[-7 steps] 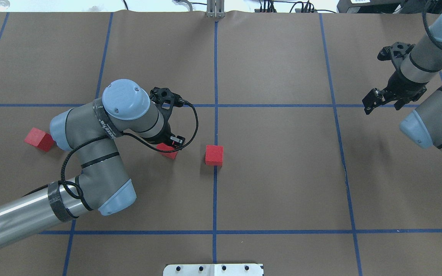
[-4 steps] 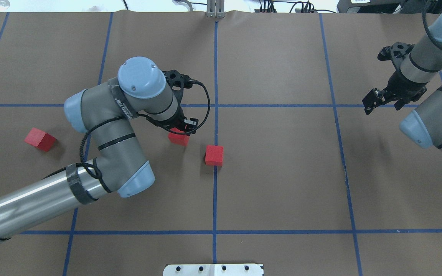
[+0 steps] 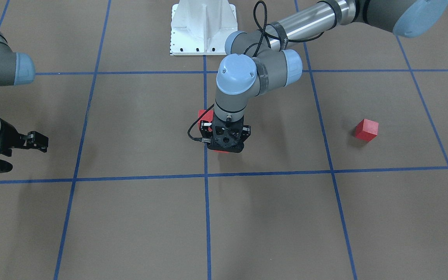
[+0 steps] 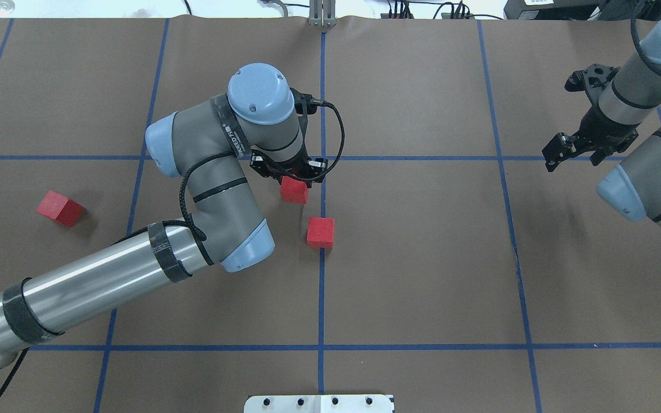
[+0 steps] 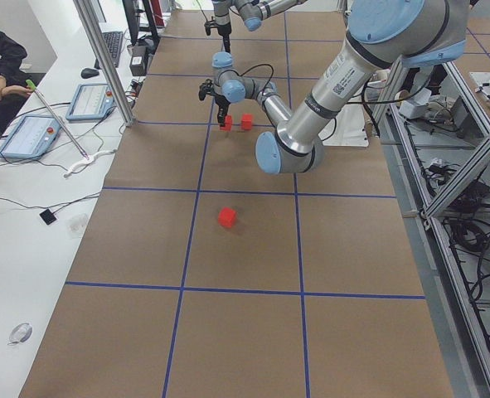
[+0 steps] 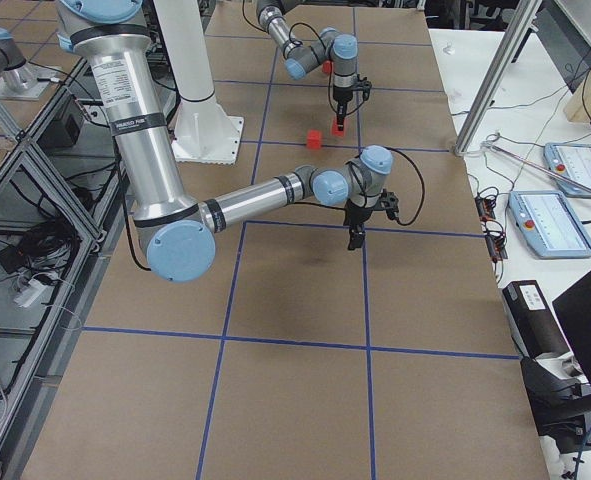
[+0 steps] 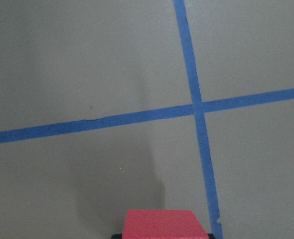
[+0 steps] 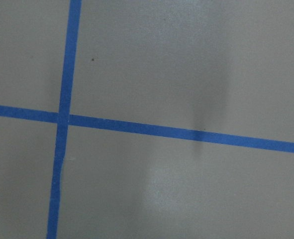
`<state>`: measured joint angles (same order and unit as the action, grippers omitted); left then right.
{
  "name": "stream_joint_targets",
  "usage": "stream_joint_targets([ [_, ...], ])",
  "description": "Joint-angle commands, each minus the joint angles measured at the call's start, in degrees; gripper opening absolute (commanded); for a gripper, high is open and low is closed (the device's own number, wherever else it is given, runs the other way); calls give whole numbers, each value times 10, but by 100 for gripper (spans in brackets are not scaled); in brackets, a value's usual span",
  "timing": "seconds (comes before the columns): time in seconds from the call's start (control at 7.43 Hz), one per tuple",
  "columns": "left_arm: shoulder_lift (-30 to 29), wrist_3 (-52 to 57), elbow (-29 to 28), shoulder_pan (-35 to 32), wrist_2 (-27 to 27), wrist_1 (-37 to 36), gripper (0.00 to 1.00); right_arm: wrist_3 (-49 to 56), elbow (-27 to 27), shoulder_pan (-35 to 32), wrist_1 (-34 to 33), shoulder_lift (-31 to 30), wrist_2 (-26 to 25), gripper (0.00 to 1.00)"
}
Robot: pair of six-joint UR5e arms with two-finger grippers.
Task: Form red blocks into L shape at center
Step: 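Carry the cube with the left gripper to the placed cube's far side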
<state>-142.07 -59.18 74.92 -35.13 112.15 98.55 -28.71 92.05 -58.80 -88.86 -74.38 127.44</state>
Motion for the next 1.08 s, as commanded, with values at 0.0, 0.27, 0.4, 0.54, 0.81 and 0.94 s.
stream_joint_targets([
  [0.0,-36,-45,-46,9,0,3,0,0,0,0,0,-2,0,100],
  [0.27,-37,-46,-44,16,-1,0,0,-1,0,0,0,-1,0,100],
  [0.4,-37,-48,-43,20,-1,-5,0,-1,0,0,0,-1,0,100],
  [0.54,-37,-54,-38,20,-1,-13,0,-2,0,0,0,-1,1,100],
  [0.81,-36,-64,-31,22,-1,-25,0,-4,1,0,0,-1,1,100],
  [0.94,-36,-68,-30,24,-1,-25,0,-4,2,0,0,-1,1,100],
])
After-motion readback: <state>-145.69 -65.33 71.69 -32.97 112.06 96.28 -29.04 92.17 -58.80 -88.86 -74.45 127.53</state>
